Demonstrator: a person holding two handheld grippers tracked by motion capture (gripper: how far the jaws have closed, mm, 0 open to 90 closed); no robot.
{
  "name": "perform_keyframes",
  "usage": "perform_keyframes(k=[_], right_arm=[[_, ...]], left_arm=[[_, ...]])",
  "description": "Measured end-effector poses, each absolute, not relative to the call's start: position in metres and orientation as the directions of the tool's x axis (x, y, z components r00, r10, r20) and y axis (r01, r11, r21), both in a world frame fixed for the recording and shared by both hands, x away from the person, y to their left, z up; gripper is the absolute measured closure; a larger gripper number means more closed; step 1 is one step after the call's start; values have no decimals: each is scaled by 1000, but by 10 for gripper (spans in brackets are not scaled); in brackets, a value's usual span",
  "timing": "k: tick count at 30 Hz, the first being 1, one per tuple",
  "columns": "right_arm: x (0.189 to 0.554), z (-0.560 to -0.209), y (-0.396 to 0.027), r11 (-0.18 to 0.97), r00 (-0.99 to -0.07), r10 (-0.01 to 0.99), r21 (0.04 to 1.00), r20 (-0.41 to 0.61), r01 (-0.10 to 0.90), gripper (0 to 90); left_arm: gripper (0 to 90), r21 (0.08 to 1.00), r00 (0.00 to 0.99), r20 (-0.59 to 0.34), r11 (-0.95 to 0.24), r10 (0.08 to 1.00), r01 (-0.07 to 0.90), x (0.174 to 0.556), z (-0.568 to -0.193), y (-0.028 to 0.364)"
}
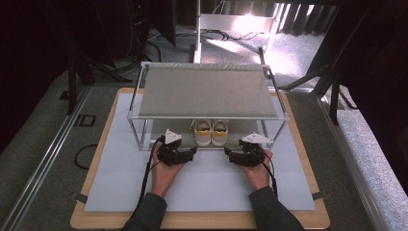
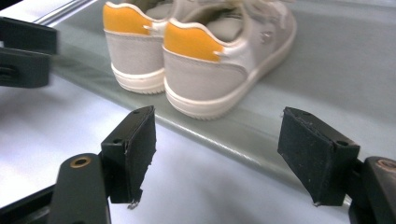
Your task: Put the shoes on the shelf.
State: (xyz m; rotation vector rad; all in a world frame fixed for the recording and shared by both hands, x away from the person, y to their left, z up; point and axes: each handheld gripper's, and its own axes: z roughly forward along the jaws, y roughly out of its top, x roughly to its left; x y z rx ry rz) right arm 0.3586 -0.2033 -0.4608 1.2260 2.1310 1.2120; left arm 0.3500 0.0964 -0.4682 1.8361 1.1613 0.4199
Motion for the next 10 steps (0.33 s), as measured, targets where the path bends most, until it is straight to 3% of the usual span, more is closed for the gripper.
perform_keyframes(k=[10], right_arm=[[344, -458, -228, 262, -537, 842, 831, 52, 490, 278]], left_arm=[[276, 833, 489, -128, -174, 863, 526, 321, -473, 124]])
